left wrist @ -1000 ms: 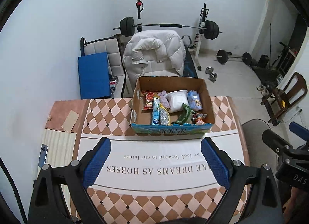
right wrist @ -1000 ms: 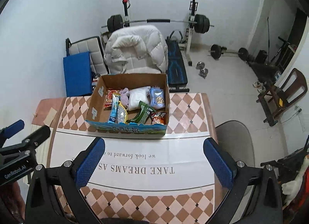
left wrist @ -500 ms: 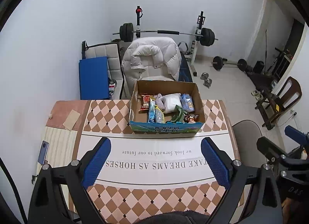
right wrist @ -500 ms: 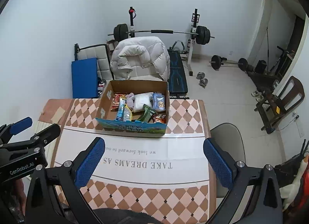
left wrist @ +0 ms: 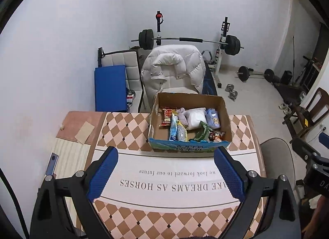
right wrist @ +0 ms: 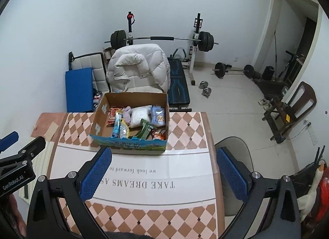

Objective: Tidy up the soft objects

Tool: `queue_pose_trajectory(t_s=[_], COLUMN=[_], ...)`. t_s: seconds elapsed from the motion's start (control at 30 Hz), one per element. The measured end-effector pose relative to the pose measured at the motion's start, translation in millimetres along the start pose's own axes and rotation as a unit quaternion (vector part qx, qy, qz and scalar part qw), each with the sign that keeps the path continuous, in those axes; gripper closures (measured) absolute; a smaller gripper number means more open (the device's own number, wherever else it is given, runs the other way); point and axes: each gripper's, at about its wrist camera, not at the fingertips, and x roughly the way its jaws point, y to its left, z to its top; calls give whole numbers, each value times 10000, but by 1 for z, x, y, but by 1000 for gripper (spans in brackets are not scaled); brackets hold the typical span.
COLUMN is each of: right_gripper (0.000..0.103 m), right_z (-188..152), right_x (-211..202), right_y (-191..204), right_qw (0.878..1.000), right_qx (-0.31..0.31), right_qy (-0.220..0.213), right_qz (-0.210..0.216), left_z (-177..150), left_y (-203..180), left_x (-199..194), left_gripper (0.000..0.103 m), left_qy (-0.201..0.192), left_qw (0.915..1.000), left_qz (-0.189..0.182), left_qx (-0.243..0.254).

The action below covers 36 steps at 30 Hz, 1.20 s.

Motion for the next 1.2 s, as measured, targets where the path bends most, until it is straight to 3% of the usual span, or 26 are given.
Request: queue_pose_trajectory(t_s=[0.47, 1.2], right_gripper=[0, 0], right_z=[24, 28], right_x=[38, 40], right_y=[7, 9], right_qw=[9999, 9998], right_qx=[-4, -41], right_qy=[-39, -62], right_qz=[-146, -161], left_z=[18, 26], left_y=[-3, -11], left_x=[28, 24], left_gripper=[7, 7], left_qy=[-45, -55], left_qw=[9999, 9999], left_qz=[103, 13], left_qx=[31, 121])
